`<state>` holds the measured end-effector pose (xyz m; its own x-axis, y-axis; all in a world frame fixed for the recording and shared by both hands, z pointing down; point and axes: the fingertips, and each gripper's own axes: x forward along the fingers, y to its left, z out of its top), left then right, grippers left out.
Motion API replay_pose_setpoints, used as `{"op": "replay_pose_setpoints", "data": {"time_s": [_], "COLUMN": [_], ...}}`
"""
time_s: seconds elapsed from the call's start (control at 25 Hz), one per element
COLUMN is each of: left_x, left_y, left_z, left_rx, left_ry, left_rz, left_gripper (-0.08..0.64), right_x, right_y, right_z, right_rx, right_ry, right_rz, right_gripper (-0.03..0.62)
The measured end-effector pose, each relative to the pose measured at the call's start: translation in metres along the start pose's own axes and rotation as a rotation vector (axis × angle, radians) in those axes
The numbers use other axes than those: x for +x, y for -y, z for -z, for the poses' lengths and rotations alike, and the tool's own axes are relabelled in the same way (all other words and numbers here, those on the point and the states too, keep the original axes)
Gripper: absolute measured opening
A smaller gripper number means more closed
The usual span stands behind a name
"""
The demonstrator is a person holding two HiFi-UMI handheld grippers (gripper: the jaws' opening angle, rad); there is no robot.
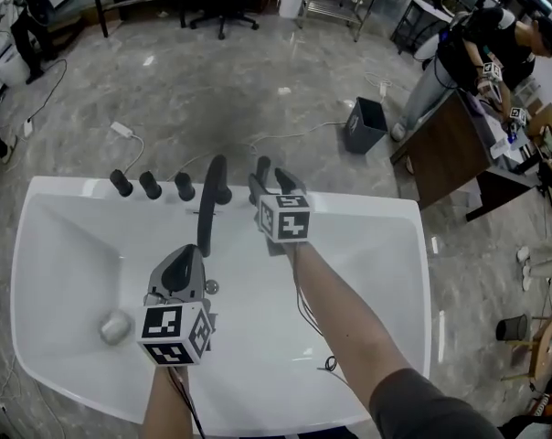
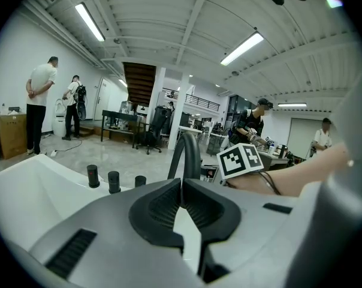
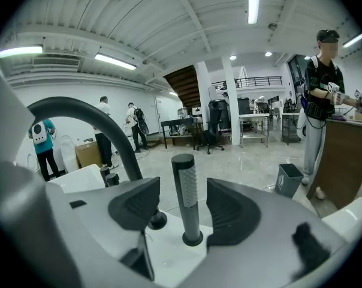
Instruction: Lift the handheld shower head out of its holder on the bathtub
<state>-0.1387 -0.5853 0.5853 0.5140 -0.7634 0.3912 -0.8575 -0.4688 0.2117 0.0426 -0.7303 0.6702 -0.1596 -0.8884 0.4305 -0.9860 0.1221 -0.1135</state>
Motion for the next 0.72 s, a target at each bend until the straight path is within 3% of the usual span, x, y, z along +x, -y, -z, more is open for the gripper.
{"op": "replay_pose_setpoints", "data": {"time_s": [0.6,0.64,0.68,0.72], "left_x": [0.005,0.005,0.005,0.006], "left_y": [-0.007,-0.007,-0.007,-0.007], "left_z": [0.0,0.0,0.0,0.001], "left_rx": [-0.033,-0.034,-0.035,-0.036], "left_ry": [0.004,0.007,0.008,0.009], "left_rz": [-0.051,-0.055,-0.06,-0.065], "left_gripper": [0.021,0.021,0.021,0.021], "right_x": [0.033,0.032,0.031,0.03], "right_y": [-0.003,-0.003,-0.002,-0.002], "right_z": [0.002,0.002,0.002,0.002], "right_rx": [-0.066,-0.079,-0.097,-0.116], "right_ry": [-0.04,-0.038,-0.037,-0.037], "right_rz": [-0.037,-0.035,-0.035,-0.041], "right_gripper": [0.239,0.214,0.149,0.146]}}
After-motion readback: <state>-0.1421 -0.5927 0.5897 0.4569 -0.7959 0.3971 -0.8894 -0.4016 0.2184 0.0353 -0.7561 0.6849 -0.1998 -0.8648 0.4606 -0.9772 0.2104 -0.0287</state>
